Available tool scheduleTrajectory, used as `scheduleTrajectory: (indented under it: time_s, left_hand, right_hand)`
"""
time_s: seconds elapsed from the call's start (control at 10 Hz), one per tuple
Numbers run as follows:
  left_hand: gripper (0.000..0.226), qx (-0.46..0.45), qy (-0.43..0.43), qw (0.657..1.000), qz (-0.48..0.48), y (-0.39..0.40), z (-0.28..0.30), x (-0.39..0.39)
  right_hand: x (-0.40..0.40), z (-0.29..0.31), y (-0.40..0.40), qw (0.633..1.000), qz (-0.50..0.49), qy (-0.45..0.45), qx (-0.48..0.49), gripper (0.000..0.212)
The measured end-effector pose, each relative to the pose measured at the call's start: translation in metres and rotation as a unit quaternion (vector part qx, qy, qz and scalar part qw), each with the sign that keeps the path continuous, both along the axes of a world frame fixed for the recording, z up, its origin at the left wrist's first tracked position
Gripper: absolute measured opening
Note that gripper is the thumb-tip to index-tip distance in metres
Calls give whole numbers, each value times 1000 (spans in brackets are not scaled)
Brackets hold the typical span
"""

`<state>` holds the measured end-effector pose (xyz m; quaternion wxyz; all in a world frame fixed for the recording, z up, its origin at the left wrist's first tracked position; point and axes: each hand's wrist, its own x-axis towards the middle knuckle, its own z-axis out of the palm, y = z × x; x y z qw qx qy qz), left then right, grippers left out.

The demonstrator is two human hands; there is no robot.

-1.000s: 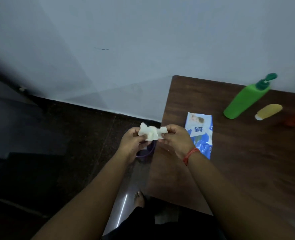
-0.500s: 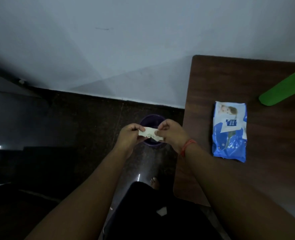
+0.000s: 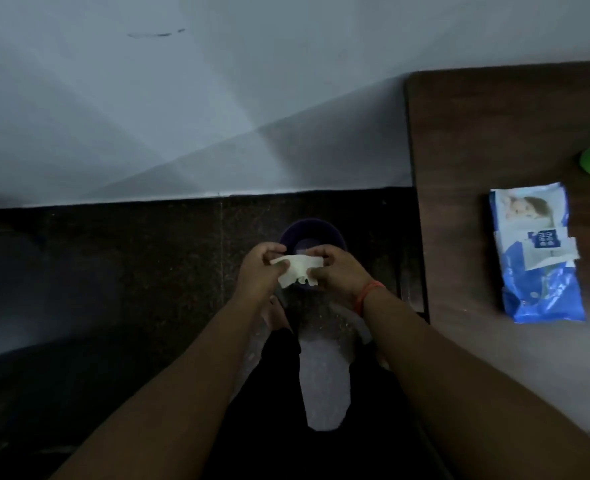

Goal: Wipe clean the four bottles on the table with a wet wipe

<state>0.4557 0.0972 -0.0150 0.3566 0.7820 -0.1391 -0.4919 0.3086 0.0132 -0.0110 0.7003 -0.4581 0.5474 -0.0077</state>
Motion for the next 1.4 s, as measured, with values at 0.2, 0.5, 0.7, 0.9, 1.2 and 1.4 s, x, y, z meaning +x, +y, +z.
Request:
scheduleTrajectory:
  time_s: [0.2, 0.5, 0.7, 0.9, 1.2, 1.4]
  left_hand:
    - [15, 66, -34, 994, -79, -21, -63, 45]
    - [25, 138, 5, 978, -156, -61, -245, 43]
    - [38, 176, 80, 972, -132, -83, -357, 29]
    - [36, 191, 78, 952, -225, -78, -383, 23]
    - [73, 190, -161, 859, -449, -53, -232, 61]
    - [80, 127, -350, 818, -439, -54, -56, 80]
  right_hand:
    - [39, -58, -7, 992, -82, 86, -43, 34]
    - [55, -230, -27, 977, -144, 155, 9, 20]
    - [47, -349, -36, 979, -130, 149, 49, 33]
    - [49, -376, -26, 981, -45, 182, 53, 48]
    - [64, -215, -26, 953, 183, 226, -90, 55]
    - [54, -42, -29, 818, 337, 282, -371, 72]
